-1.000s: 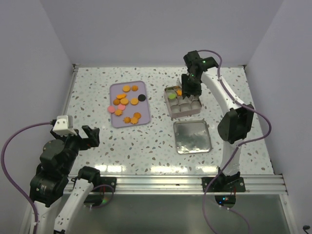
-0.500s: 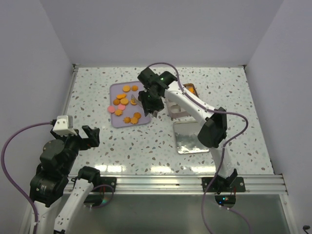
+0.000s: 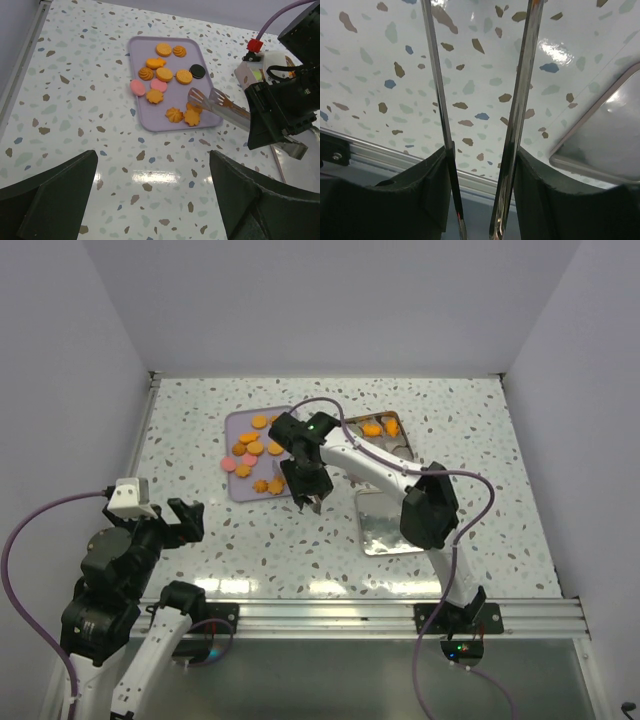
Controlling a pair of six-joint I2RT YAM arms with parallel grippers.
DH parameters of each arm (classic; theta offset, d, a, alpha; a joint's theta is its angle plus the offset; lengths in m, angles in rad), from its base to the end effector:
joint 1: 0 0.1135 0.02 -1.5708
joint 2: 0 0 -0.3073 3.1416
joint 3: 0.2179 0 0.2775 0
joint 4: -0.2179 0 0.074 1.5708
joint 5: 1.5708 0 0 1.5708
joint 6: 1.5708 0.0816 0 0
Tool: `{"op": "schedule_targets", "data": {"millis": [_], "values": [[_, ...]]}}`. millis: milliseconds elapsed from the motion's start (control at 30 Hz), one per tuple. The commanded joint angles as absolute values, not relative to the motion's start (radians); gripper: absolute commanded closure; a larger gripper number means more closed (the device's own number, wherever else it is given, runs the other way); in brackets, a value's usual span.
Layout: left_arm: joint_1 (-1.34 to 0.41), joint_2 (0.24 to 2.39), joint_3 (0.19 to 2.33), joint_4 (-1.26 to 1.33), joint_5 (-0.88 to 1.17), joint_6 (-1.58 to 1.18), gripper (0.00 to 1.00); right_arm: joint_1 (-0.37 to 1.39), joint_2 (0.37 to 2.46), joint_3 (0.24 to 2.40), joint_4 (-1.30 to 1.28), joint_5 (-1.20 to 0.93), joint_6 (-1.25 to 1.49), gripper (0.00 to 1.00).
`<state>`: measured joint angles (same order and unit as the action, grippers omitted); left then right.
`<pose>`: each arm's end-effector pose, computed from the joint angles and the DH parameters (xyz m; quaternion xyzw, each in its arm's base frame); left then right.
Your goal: Pack the cookies
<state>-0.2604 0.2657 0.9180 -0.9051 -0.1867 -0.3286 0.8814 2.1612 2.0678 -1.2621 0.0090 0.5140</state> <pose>0.0538 0.0013 0.3678 -0.0839 0.7848 -0.1064 0.6048 0.3184 0.3851 0.2512 -0.1811 0.9776 0.0656 0.0852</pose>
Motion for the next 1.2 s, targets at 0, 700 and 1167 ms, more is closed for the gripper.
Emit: {"op": "schedule_targets", "data": {"millis": [0,700,1167], "values": [[-0.265,0.259,0.919,-0.857,-0.186,-0.311,0.0,0.913,2.075,2.043,-1.25,0.012,0.545,0.5],[-0.265,0.239,0.919,-0.859,-0.187,-0.314,0.0,1.017,2.049,2.049,-1.313,0.003,0.589,0.51],[-0.265,0.232,0.92,-0.861,-0.192,-0.314,0.0,1.032,2.118,2.114,-1.318,0.012,0.589,0.54]]}}
